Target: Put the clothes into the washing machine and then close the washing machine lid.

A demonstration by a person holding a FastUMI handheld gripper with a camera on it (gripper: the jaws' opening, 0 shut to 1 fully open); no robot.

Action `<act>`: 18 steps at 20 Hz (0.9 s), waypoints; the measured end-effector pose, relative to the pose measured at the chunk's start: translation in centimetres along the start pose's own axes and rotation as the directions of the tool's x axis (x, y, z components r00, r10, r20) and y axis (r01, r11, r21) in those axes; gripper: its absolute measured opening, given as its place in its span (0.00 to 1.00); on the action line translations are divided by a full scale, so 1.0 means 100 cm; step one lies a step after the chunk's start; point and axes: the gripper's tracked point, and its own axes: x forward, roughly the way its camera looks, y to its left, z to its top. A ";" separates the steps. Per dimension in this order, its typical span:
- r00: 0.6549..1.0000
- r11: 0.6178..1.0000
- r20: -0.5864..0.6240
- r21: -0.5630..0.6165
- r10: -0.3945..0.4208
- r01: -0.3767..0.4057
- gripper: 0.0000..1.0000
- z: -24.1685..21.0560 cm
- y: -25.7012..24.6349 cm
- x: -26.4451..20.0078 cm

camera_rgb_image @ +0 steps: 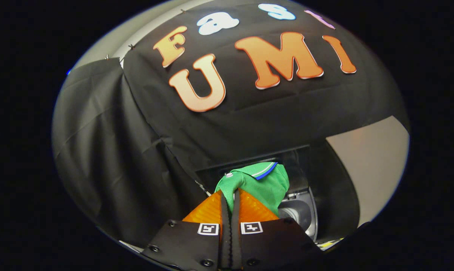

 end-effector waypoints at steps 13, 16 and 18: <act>0.946 0.983 -0.301 0.095 -0.120 0.155 0.08 -0.148 -0.057 0.145; 0.922 0.975 -0.356 0.103 -0.151 0.199 0.08 -0.172 -0.074 0.170; 0.906 0.970 -0.380 0.078 -0.185 0.231 0.08 -0.186 -0.087 0.184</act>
